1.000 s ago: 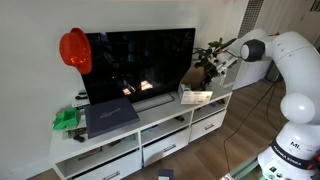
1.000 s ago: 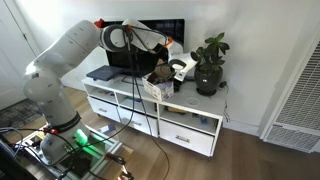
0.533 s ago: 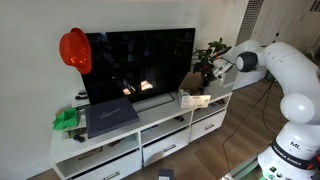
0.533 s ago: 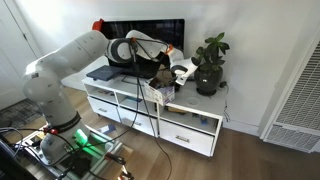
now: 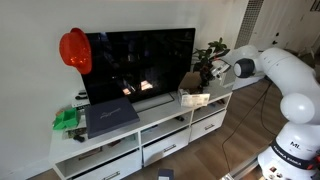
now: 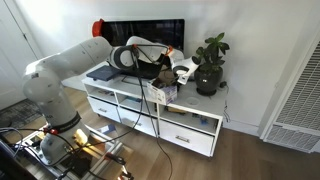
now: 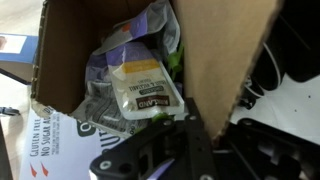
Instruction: Move the white box to the right
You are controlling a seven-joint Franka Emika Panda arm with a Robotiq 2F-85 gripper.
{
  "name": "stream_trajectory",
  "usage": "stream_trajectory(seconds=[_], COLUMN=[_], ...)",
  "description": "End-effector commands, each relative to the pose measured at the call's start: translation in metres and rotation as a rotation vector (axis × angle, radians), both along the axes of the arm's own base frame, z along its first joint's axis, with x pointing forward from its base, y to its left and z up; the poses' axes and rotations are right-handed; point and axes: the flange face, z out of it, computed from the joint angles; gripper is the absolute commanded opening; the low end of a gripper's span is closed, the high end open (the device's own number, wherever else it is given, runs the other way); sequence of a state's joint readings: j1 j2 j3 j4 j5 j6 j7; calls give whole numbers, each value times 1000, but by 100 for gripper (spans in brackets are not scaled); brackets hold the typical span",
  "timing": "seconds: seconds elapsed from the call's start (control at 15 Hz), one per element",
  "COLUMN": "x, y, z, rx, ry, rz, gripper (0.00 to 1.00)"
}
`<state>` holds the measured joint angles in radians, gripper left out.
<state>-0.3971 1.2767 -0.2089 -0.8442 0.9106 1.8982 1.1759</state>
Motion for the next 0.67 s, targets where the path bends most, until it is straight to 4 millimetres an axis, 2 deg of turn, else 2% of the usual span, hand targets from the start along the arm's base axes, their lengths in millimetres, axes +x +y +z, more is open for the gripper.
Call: stream_trajectory(seconds=[0.0, 0.07, 0.13, 0.2, 0.6], x=[18, 21, 22, 24, 26], y=[-2, -2, -2, -2, -5], z=[19, 19, 19, 20, 52], rx=[-39, -69, -82, -102, -108], ry=[-34, -38, -42, -53, -39], rz=[-5, -1, 8, 7, 44], gripper=[4, 29, 29, 34, 74])
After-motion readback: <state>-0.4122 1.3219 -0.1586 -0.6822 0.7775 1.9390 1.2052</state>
